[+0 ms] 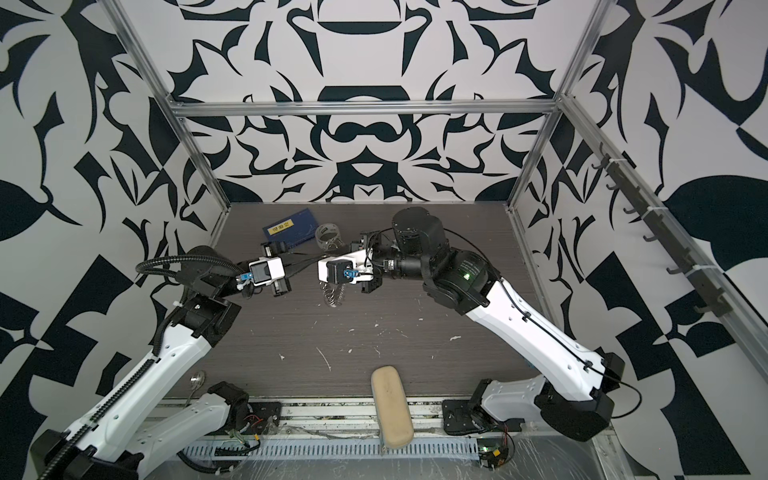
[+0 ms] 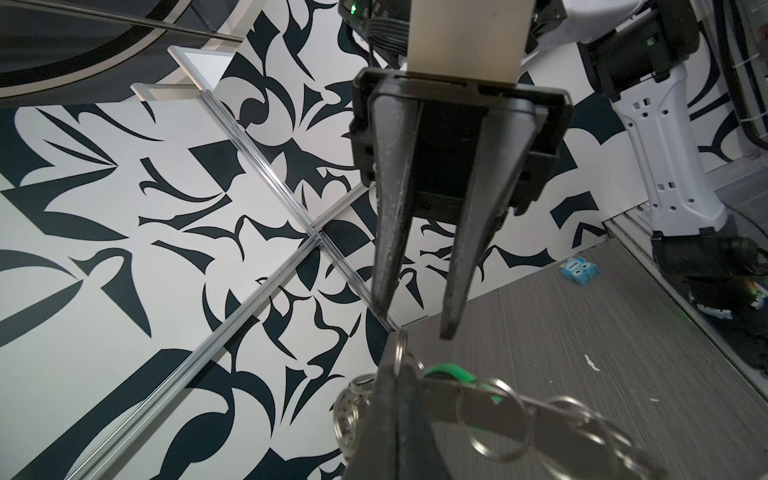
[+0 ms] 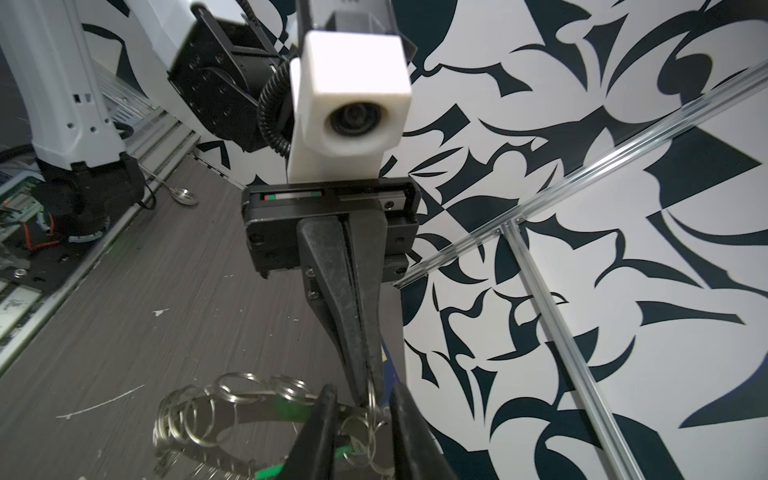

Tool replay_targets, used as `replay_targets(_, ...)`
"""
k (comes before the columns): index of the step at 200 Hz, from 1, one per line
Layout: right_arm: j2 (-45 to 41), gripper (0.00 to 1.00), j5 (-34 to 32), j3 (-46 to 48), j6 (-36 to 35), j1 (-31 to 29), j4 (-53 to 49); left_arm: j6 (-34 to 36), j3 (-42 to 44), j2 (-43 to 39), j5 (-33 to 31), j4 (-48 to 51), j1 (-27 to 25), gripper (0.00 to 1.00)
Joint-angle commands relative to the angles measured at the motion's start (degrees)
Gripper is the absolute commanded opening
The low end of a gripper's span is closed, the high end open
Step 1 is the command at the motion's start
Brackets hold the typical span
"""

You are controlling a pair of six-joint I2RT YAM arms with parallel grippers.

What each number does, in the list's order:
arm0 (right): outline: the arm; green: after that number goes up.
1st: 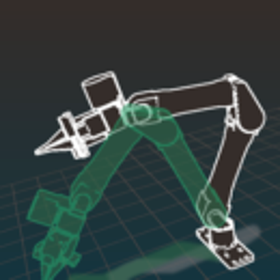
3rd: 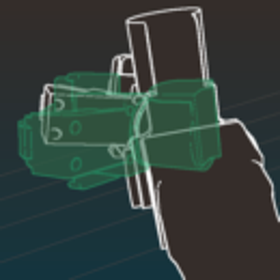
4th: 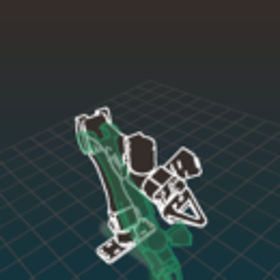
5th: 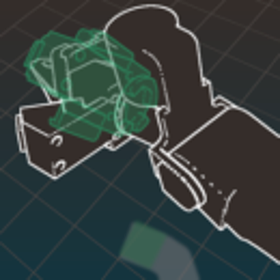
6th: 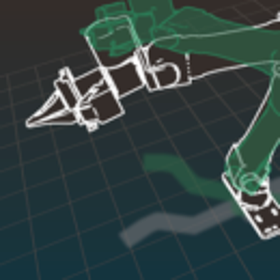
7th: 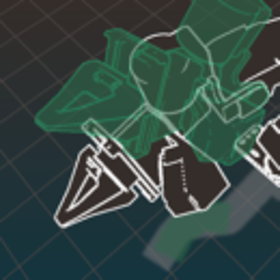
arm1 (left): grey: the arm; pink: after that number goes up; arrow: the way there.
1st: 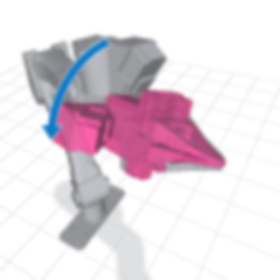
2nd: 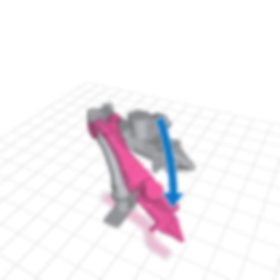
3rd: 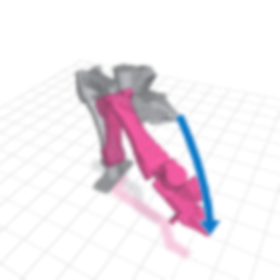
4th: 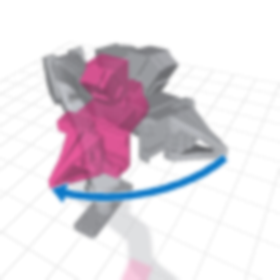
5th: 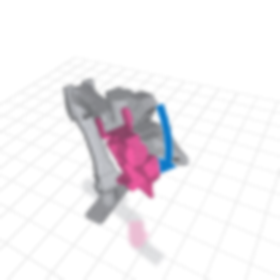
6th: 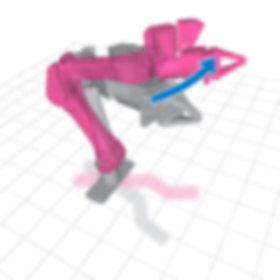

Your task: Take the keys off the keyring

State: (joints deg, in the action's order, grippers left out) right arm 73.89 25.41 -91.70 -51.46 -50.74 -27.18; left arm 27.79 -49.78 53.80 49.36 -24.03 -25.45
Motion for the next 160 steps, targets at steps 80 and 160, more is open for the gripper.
replay_targets(80,3.92,0.32,5.01,-13.94,17.94,3.27,-12.91,29.59,-5.14,-2.21,-2.44,20.12,-1.15,0.00)
replay_targets(160,9.14,0.29,7.46,-16.99,17.81,3.99,-21.62,36.54,-5.07,-3.09,-4.06,23.77,-1.79,0.00)
